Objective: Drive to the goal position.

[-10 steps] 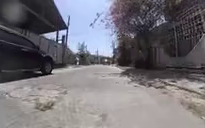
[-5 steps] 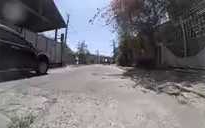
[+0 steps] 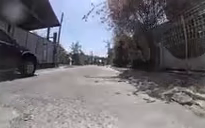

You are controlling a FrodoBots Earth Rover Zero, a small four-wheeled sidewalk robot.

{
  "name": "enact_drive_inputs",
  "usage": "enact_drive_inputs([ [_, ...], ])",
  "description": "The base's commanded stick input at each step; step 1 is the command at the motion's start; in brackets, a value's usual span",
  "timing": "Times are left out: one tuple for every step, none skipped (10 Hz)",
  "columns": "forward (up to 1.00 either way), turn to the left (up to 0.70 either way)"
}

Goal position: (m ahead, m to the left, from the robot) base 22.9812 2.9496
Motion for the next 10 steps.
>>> enact_drive_inputs([
  [1.0,0.01],
  [1.0,0.01],
  [1.0,0.01],
  [1.0,0.01],
  [1.0,0.01],
  [1.0,0.01],
  [1.0,0.01],
  [1.0,0.01],
  [1.0,0.01],
  [1.0,0.01],
])
